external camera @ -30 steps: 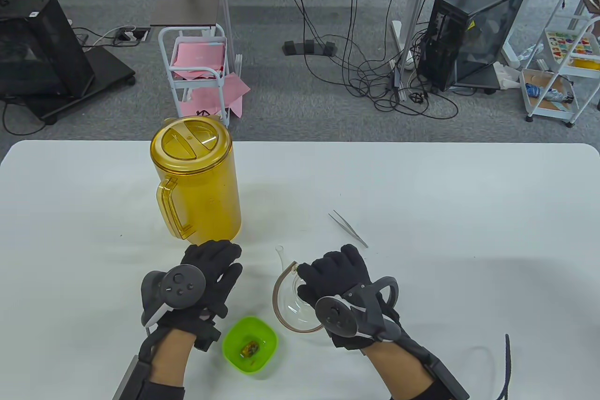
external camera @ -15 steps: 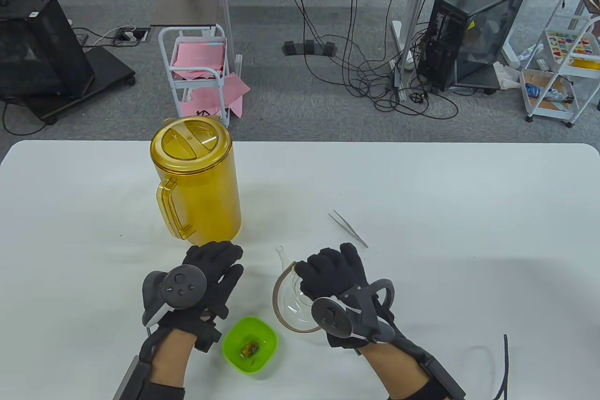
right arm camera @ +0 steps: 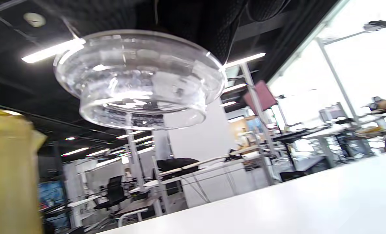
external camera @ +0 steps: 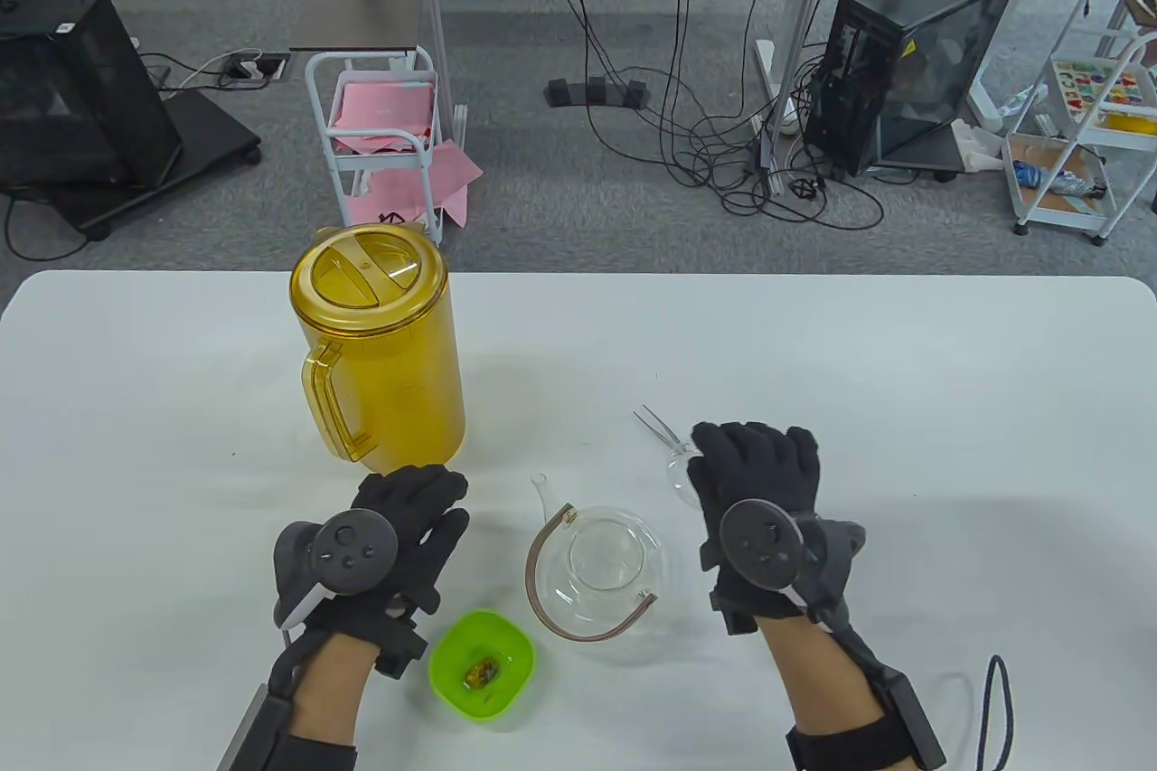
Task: Make chrysanthemum tea
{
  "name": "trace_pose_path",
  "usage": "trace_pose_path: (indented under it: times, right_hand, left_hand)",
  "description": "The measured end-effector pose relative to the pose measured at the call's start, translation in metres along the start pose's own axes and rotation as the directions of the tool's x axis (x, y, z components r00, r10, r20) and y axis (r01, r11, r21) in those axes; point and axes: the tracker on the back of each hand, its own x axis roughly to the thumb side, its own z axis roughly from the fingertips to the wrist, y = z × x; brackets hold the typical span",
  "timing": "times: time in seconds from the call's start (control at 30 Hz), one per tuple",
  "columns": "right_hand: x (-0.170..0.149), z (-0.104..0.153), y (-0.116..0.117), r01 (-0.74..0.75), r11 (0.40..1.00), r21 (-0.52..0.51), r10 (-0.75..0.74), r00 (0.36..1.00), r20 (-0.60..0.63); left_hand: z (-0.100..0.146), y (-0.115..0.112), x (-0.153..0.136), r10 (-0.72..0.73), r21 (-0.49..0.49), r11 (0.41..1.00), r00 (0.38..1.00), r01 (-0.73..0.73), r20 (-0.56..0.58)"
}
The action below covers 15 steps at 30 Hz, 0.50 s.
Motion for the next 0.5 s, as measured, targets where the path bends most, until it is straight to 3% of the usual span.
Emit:
trace_pose_path:
  times: [0.17, 0.5]
  right_hand:
    - [-0.046, -0.010, 0.007, -0.048, 0.999, 0.026, 0.052, 0.985, -0.165]
    - [-0.090, -0.013, 0.055, -0.140, 0.955, 0.263, 0.223, 0.920, -0.321]
  left_hand:
    - [0.000, 0.000, 0.000, -0.002, 0.002, 1.000, 1.000, 0.002, 0.002]
    - [0.001, 0.001, -0.001, 0.001, 0.014, 1.000, 1.000, -0.001, -0.002]
